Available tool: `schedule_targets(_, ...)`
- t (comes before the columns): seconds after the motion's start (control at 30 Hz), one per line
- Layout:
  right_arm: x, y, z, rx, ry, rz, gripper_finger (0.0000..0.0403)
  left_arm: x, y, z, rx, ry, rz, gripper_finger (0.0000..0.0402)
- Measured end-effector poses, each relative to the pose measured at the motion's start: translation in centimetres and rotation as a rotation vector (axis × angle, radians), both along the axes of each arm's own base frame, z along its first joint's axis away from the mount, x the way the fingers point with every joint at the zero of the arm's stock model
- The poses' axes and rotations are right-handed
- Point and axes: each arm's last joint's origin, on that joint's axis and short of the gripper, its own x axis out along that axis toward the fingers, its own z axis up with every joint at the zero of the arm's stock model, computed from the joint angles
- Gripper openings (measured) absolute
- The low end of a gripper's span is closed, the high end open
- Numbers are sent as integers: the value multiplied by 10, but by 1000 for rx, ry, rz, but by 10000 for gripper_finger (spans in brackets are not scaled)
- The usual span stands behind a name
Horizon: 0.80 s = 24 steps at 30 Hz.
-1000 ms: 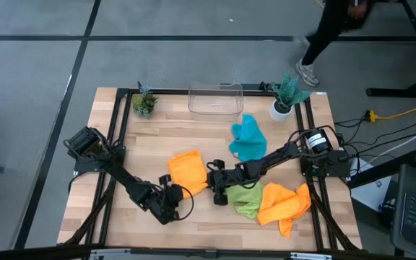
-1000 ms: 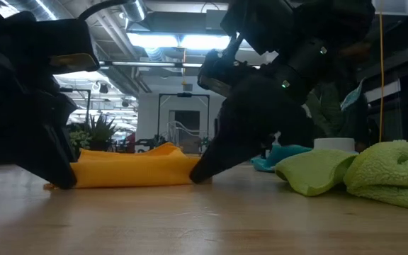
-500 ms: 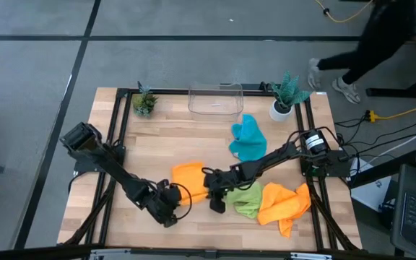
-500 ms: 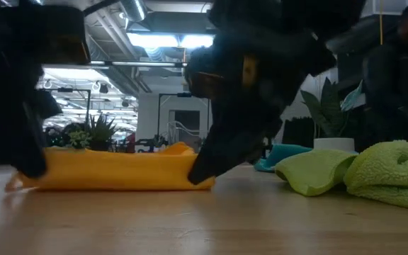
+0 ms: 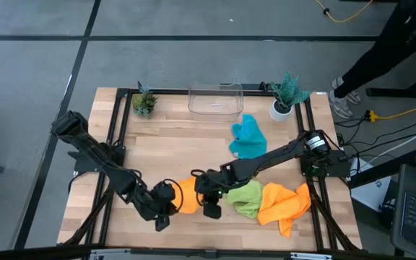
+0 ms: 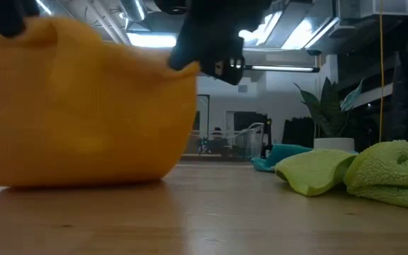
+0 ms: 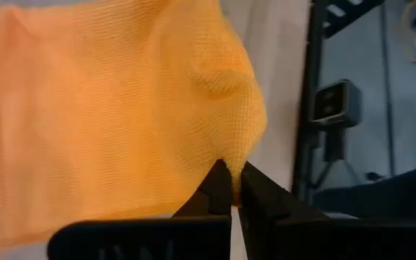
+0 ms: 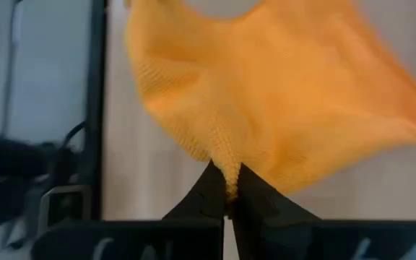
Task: Fold microfiber towels
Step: Fold the orange towel
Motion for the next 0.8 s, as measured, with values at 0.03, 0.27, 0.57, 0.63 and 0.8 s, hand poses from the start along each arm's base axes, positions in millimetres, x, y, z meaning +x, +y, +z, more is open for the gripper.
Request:
schedule_targets(0.03,0,-1,0,-14,-4,-13,8,-1,1,0,8,7,2,0)
schedule_targets(0.27,2,-16,-4,-29,21,-96,8,-6,5,-3,38,64,19,0)
schedule_targets(0.57,3,-17,-3,28,41,-115,8,-7,4,-3,18,69,34,0)
schedule_targets(0.63,3,-18,-3,51,51,-128,8,-7,4,-2,12,70,33,0)
schedule_targets(0.8,2,-15,-2,163,102,-123,8,-7,2,-2,-38,96,18,0)
